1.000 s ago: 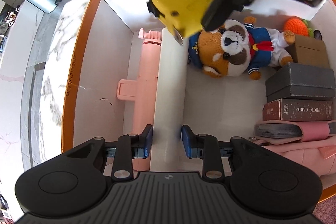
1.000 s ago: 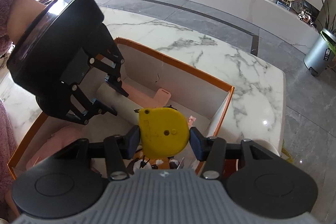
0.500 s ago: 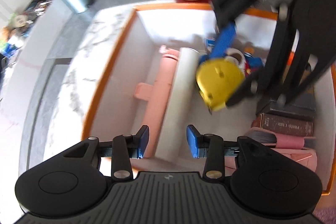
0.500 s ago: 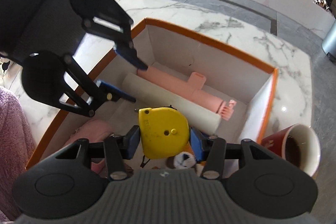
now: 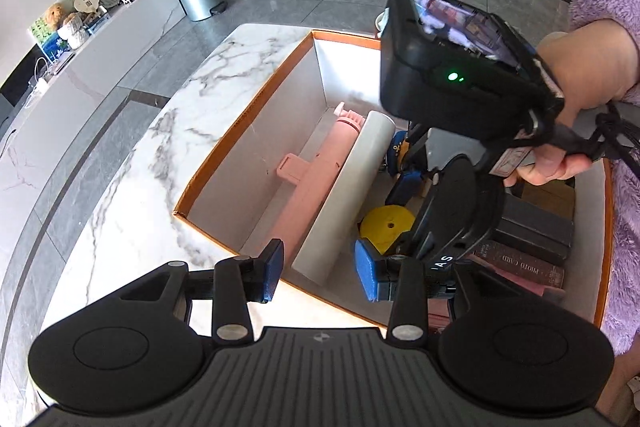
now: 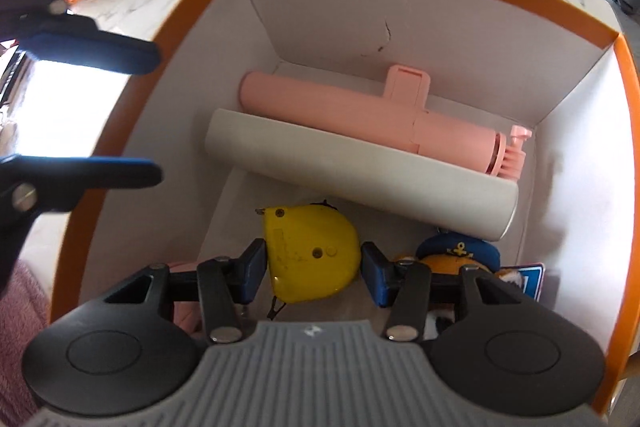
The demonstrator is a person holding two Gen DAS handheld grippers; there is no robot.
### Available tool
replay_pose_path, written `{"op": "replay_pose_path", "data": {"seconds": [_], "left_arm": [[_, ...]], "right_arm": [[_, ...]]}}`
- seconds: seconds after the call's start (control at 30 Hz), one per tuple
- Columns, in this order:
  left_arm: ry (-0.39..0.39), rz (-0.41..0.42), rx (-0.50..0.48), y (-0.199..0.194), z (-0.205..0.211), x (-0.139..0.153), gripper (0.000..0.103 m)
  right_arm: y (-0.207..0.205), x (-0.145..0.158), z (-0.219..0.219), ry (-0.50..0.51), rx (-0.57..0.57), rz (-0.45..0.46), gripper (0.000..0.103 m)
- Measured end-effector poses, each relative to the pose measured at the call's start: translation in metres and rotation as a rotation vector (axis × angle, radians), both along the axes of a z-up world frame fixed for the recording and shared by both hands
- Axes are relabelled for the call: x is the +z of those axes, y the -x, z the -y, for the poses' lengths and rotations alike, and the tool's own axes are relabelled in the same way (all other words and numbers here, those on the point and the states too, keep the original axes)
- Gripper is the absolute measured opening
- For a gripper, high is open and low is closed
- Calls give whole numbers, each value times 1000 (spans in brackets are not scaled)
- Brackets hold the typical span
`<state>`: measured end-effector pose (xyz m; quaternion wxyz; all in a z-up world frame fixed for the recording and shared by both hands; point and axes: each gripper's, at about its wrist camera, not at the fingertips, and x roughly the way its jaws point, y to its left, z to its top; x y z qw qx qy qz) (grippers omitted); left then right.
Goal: Organize objects
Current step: 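Lower and release the white roll with the left tool while the right tool releases the tape measure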
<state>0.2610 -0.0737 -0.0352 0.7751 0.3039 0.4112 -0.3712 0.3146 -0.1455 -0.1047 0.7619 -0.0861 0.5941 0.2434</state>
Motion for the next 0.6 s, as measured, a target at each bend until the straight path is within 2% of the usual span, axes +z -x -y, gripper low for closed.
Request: {"op": "replay_pose_path", "data": {"seconds": [0.23, 0.3, 0.37, 0.47, 0.6], "left_arm": [[13, 3, 15, 5, -3, 2, 47], [16, 10, 32, 11, -3, 5, 47], [22, 17, 45, 17, -3, 10, 47], [30, 38, 74, 28, -3, 19, 47], [77, 65, 156, 48, -5, 36, 47]], "right_arm": [[2, -4, -6, 23, 6, 11, 54], [4, 0, -4, 21, 0, 16, 58], [7, 6, -2, 21, 2, 25, 63], [18, 20, 2, 20, 8, 47, 63], [39, 48, 10, 10, 4, 109, 65]]}}
